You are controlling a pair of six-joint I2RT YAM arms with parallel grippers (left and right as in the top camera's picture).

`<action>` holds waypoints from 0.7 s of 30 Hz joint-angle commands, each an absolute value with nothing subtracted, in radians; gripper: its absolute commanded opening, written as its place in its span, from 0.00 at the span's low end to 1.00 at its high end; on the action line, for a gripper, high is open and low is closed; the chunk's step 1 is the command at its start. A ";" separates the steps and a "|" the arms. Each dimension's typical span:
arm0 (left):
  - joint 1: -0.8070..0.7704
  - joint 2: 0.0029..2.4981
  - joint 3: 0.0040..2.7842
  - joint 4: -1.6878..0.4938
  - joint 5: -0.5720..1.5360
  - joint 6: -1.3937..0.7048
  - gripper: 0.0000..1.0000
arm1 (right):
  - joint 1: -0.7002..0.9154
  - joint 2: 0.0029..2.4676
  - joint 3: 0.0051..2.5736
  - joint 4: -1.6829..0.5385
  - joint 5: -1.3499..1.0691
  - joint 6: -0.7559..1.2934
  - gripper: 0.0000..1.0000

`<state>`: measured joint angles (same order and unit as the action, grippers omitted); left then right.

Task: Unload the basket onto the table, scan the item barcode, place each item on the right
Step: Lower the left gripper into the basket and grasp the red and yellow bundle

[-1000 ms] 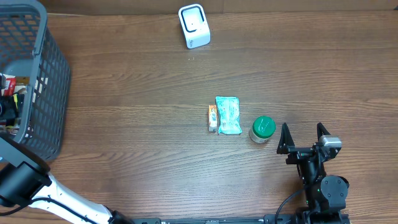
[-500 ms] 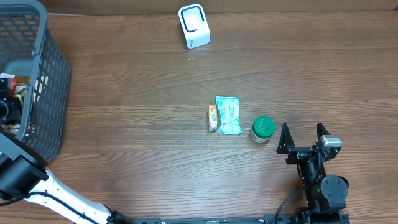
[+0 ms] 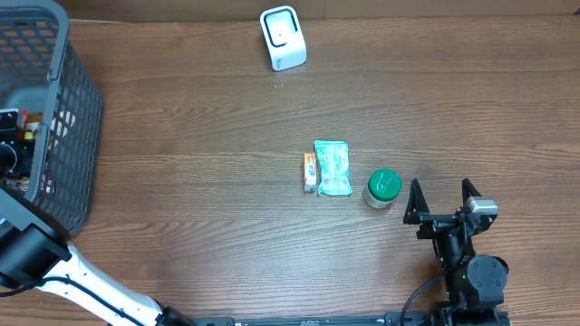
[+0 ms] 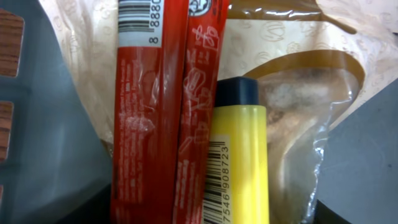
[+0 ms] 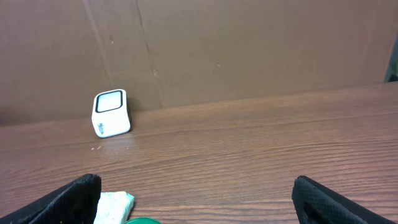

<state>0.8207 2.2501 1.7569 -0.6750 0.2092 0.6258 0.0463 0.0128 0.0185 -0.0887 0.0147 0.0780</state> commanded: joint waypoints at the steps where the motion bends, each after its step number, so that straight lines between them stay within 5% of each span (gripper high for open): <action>1: 0.818 2.289 1.731 -0.695 0.147 0.625 0.42 | 0.044 0.003 0.008 -0.082 0.017 0.074 1.00; 15: 0.818 2.252 1.733 -0.653 0.159 0.530 0.04 | 0.044 0.003 0.008 -0.082 0.017 0.074 1.00; 21: 0.818 2.177 1.737 -0.616 0.159 0.508 0.04 | 0.044 0.003 0.008 -0.082 0.017 0.074 1.00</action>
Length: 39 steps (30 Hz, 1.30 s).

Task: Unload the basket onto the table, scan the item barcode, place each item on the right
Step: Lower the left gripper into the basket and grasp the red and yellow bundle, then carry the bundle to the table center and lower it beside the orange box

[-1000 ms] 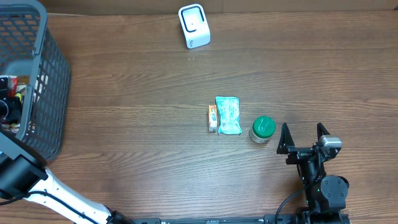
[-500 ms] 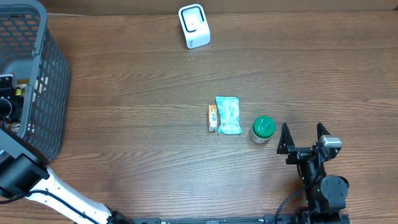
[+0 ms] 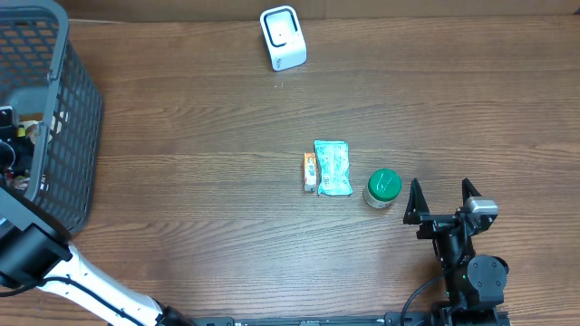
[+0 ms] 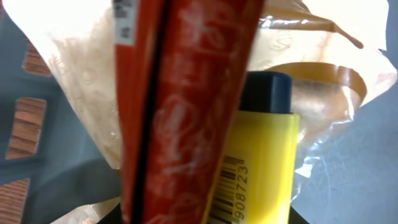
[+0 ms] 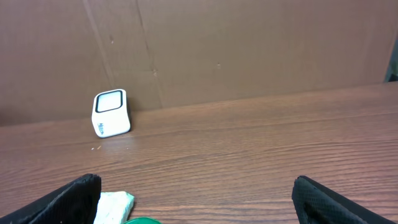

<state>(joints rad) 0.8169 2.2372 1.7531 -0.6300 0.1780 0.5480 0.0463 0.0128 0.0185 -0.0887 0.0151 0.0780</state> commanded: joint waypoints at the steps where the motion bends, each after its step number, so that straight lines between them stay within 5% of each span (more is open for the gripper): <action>1: 0.818 2.160 1.737 -0.612 0.159 0.508 0.04 | 0.044 0.003 0.008 -0.082 0.017 0.074 1.00; 29: 0.694 1.512 1.737 -0.604 0.247 0.180 0.04 | 0.044 0.003 0.008 -0.082 0.017 0.074 1.00; 39: 0.505 1.385 1.737 -1.029 0.170 -0.252 0.04 | 0.044 0.003 0.008 -0.082 0.017 0.074 1.00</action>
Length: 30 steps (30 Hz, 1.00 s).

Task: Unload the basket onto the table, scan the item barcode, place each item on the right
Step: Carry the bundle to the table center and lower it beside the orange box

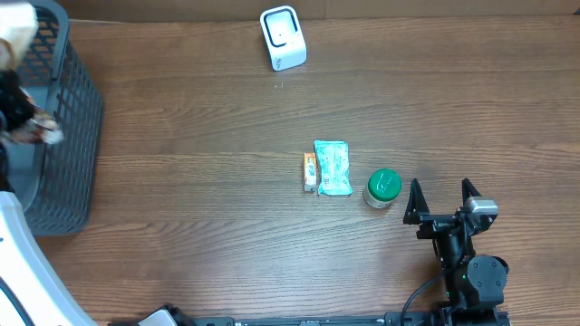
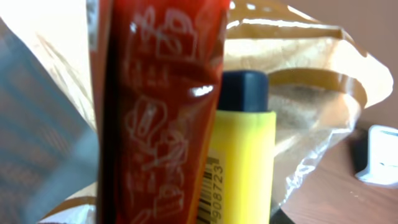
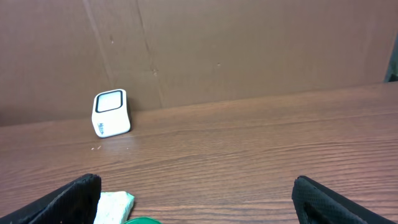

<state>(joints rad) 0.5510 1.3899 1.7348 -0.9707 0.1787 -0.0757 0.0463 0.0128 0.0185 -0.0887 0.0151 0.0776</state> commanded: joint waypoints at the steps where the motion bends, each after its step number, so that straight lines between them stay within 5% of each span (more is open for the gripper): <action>1: 0.475 1.386 1.736 -1.079 0.177 -0.252 0.04 | 0.044 0.003 0.008 -0.082 0.016 0.074 1.00; 11: 0.130 1.416 1.552 -1.201 0.149 -0.297 0.04 | 0.044 0.003 0.008 -0.082 0.017 0.074 1.00; 30: -0.472 1.504 1.024 -0.734 -0.107 -0.544 0.04 | 0.044 0.003 0.008 -0.082 0.017 0.074 1.00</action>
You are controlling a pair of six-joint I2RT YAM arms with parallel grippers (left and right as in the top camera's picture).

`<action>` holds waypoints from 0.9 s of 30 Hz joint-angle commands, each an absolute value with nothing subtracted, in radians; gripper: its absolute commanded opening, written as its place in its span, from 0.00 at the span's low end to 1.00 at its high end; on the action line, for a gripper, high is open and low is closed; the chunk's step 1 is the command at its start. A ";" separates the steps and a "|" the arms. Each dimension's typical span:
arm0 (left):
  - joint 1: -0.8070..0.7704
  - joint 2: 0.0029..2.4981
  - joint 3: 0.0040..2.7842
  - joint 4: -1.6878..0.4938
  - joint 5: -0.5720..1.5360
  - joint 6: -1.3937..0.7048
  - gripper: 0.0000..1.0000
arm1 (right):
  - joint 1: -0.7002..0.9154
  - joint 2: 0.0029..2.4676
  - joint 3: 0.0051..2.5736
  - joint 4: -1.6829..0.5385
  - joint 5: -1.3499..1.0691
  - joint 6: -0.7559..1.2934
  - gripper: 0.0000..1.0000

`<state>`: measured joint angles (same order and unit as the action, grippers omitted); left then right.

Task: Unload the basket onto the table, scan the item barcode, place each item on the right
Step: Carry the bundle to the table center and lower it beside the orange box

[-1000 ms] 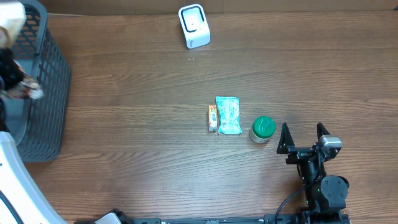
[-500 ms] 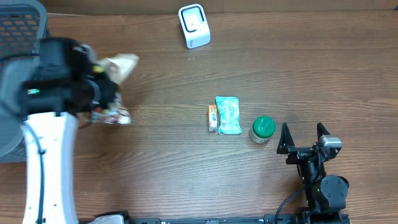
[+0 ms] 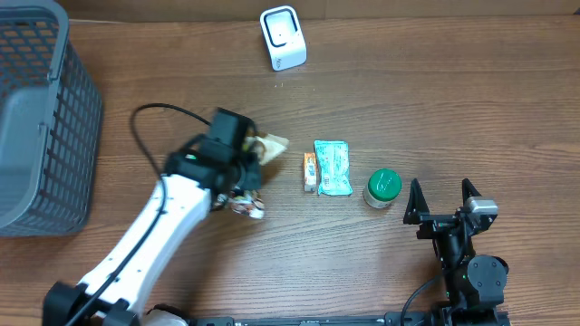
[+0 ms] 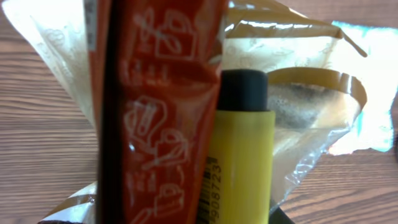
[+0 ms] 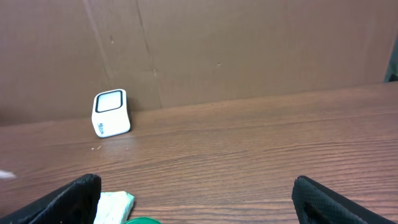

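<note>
My left gripper is shut on a bundle: a red packet, a yellow tube with a black cap and a barcode, and a clear tan bag. It holds the bundle over the table's middle, just left of the teal packet. The bundle fills the left wrist view and hides the fingers. The white scanner stands at the back edge, also seen as the scanner. My right gripper rests open at the front right, with nothing between its fingers.
A small orange packet lies against the teal packet. A green-lidded jar stands just left of the right gripper. The grey mesh basket takes up the far left. A brown cardboard wall runs behind the table.
My left gripper was above the basket at the far left with the bundle. It now holds the same bundle over the table's middle, beside the teal packet. The right arm has not moved.
My left gripper was first down inside the basket, close on the red packet, yellow tube and bag. Then the bundle sat tilted in its view, still in the basket. Later it was above the basket rim, and now it is over the table's middle.
</note>
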<state>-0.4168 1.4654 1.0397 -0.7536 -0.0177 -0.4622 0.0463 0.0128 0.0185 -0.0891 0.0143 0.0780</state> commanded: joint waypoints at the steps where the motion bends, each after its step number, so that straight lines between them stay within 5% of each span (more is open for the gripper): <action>1: -0.492 1.525 1.024 -0.726 -0.120 -0.559 0.04 | 0.044 0.003 0.008 -0.082 0.017 0.074 1.00; 9: -0.581 1.678 1.024 -0.626 -0.186 -0.696 0.05 | 0.044 0.003 0.008 -0.082 0.017 0.074 1.00; 11: -0.583 1.693 1.024 -0.626 -0.186 -0.712 0.12 | 0.044 0.003 0.008 -0.082 0.017 0.074 1.00; 15: -0.582 1.692 1.026 -0.625 -0.187 -0.700 0.53 | 0.044 0.003 0.008 -0.082 0.017 0.074 1.00; 27: -0.582 1.680 1.137 -0.748 -0.184 -0.630 0.66 | 0.044 0.003 0.008 -0.082 0.017 0.074 1.00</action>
<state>-0.5808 1.6939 1.0687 -0.7250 -0.1623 -0.6655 0.0463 0.0128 0.0185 -0.0887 0.0151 0.0776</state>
